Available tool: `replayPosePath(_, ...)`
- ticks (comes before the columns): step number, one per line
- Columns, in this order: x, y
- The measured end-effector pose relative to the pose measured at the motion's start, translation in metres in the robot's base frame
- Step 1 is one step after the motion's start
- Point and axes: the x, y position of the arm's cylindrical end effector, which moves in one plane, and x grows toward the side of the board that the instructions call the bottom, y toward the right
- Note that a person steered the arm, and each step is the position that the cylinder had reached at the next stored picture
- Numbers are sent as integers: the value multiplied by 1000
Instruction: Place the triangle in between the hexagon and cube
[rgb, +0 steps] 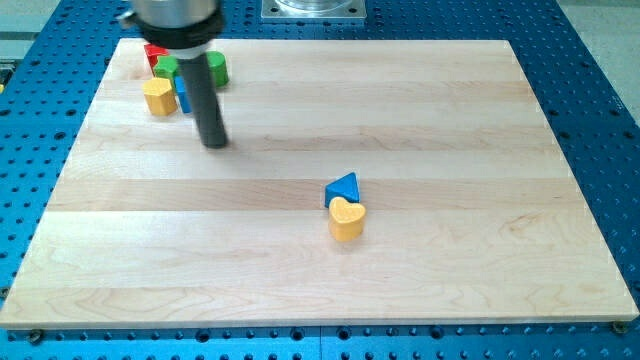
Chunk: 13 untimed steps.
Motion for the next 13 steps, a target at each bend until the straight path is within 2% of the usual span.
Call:
replayPosePath(1,7,7)
replayPosePath(2,8,61)
replayPosePath(3,32,131)
replayPosePath(4,84,137)
replayPosePath(5,127,110)
replayPosePath(6,129,64)
replayPosePath(7,129,42)
replayPosePath(9,114,50)
replayPosePath(10,107,92)
replayPosePath(11,75,181)
replayPosePath(12,85,235)
replayPosePath(13,142,190)
